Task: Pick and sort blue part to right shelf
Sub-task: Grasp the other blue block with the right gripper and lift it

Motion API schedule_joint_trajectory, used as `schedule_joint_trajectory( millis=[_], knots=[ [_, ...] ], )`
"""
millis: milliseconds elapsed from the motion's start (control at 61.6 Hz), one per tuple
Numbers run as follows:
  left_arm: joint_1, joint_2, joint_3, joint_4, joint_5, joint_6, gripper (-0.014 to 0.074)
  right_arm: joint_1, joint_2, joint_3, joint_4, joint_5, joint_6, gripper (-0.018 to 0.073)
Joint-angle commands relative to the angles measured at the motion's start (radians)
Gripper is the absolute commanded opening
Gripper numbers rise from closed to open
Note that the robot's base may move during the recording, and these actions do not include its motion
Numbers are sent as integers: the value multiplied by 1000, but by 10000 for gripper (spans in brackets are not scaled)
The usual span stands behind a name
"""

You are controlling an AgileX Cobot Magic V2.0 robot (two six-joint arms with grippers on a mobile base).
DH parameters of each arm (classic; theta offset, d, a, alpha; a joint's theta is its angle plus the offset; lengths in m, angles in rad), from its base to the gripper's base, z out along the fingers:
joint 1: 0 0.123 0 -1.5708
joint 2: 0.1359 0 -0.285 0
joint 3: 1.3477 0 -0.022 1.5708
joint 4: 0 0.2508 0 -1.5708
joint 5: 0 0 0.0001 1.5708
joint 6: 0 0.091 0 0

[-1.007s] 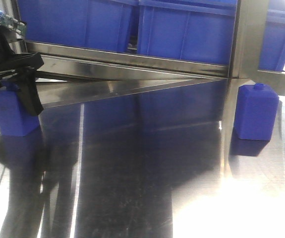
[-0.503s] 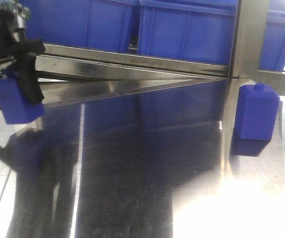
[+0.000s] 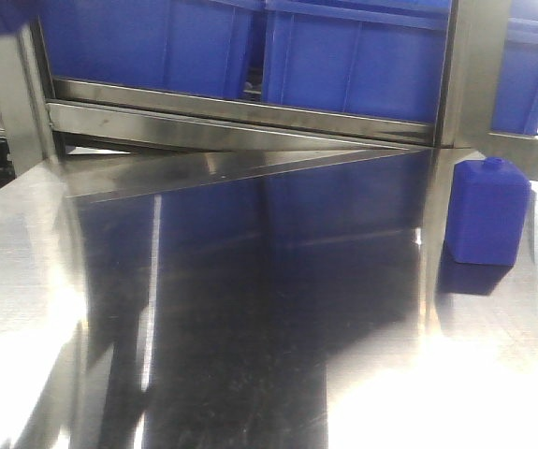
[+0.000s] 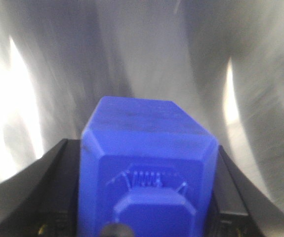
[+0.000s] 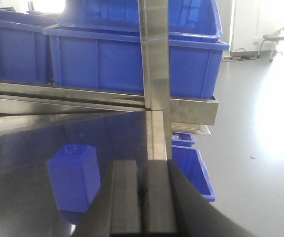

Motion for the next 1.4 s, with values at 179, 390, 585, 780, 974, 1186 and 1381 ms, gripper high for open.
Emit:
schedule_joint_trajectory(
  millis=[179,390,585,780,974,1186,1381],
  knots=[
    [-6,-331,240,-3,-284,10,356,-3,129,-222,5,17,-3,74],
    [-6,-538,467,1,-441,10,356,14,355,-431,5,96,-3,449],
    [-6,-672,559,3,-477,27,356,97,545,-580,5,223,-3,613],
    [-6,-722,569,3,-477,27,356,238,794,-821,5,531,-12,613],
    [-6,-722,569,3,-477,27,356,301,1123,-1126,-31,921,111,613],
    [-6,-722,569,3,-477,27,356,302,1435,-1359,-162,1121,309,613],
    [-6,-722,569,3,-477,27,356,302,1582,-1409,-112,1050,320,613]
  ],
)
